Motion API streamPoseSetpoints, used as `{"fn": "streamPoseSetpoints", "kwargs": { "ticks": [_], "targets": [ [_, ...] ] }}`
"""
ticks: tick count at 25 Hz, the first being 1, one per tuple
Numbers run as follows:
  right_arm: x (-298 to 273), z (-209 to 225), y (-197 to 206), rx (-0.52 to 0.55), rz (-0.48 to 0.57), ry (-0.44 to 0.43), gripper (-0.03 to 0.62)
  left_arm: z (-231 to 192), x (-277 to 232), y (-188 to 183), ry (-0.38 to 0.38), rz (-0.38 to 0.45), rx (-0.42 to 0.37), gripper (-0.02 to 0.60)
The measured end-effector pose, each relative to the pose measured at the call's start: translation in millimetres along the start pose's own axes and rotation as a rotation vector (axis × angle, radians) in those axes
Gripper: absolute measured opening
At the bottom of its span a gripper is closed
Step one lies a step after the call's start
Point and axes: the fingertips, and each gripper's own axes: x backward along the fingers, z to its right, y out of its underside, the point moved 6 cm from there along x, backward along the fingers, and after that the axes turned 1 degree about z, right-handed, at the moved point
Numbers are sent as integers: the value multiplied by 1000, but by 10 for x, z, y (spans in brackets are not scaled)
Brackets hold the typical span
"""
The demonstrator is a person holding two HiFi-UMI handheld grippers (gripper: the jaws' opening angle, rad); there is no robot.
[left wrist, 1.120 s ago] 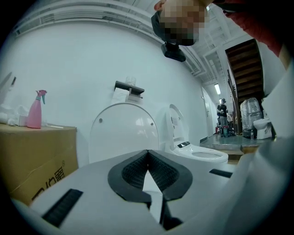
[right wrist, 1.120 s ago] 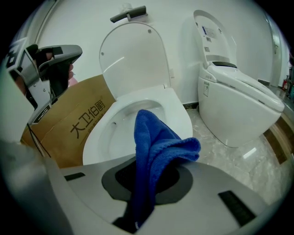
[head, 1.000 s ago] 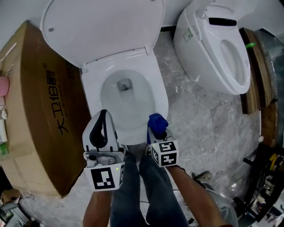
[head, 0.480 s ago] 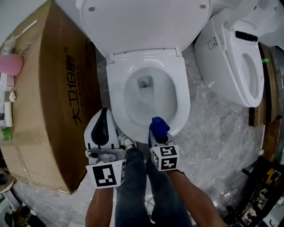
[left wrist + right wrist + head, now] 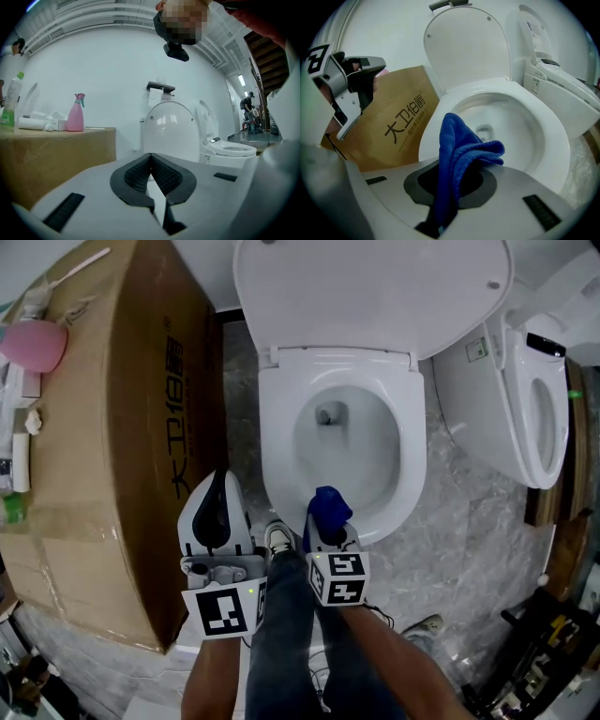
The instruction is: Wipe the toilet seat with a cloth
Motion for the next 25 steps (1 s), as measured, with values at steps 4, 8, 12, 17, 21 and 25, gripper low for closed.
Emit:
{"fn": "streamPoseSetpoints", "kwargs": {
  "ticks": [4,8,12,17,21,25],
  "targets": [
    [-103,-239,-64,16,14,-19,61,-145,-26,24,-14,-1,0,15],
    [-247,-498,-165,44,13,-55,61,-227,-51,69,-15,-20,12,15],
    [-431,-631,-336,72,11,-90,61,-289,-109,91,-9,-37,21,15],
    [-663,-686,-615,88,22,-121,61,-373,-200,95,-7,-35,26,15],
    [-842,-729,-846,107,31,-137,61,-431,-258,105,-11,-40,33,15],
    [-1013,-740,-1088,124,39,-138,61,-483,-305,115,-14,-50,40,15]
  ]
}}
